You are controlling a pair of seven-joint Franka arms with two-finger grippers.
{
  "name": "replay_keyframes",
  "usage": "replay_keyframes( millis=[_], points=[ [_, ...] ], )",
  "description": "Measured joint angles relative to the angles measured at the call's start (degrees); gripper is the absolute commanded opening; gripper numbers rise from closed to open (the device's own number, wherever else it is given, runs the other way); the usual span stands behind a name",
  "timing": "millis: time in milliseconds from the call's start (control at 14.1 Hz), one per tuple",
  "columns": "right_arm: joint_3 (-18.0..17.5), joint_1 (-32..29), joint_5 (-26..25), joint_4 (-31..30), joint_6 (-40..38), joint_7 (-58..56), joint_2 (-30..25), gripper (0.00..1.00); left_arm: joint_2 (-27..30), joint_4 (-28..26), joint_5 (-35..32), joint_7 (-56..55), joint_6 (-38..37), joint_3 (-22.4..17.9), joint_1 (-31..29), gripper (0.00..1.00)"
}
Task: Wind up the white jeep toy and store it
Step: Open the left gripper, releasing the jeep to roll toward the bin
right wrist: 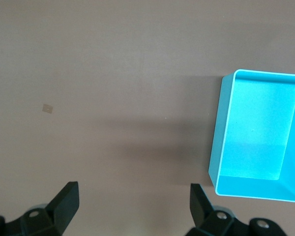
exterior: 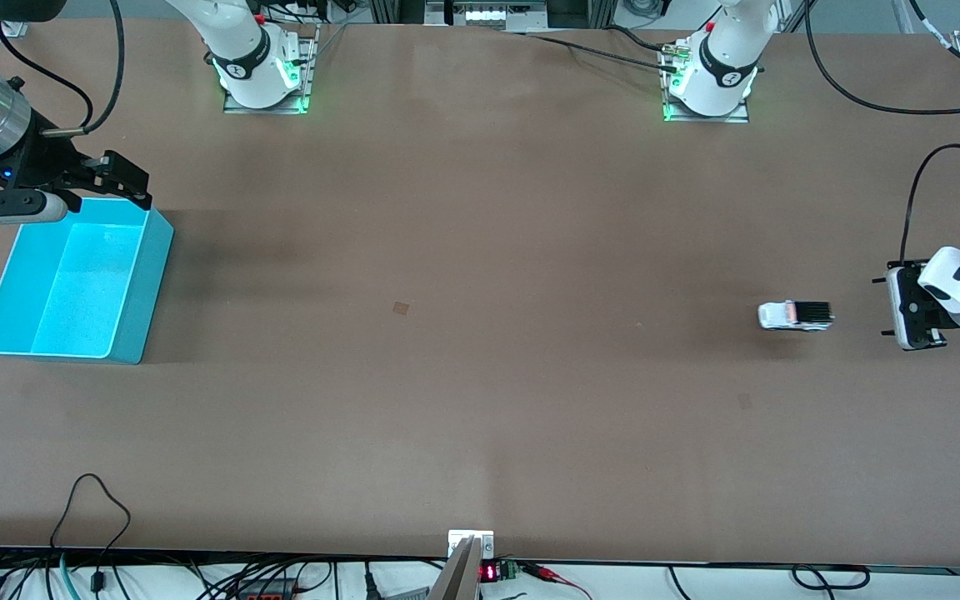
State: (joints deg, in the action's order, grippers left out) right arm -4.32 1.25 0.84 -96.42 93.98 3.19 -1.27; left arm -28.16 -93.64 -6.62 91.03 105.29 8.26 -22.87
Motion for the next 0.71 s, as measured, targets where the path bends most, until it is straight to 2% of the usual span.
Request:
replay_keyframes(
  millis=[356,712],
  points=[
    [0.0,0.0,0.0,-0.06,0.0,0.0,-0.01,1.0,0.33,8.39,0.0,-14.6,-13.12,0.31,7.0,1.0],
    [0.0,0.0,0.0,-0.16,0.0,0.0,-0.02,1.0,1.53,13.54,0.03,-31.42,-20.85,0.55,13.11,1.0]
  ],
)
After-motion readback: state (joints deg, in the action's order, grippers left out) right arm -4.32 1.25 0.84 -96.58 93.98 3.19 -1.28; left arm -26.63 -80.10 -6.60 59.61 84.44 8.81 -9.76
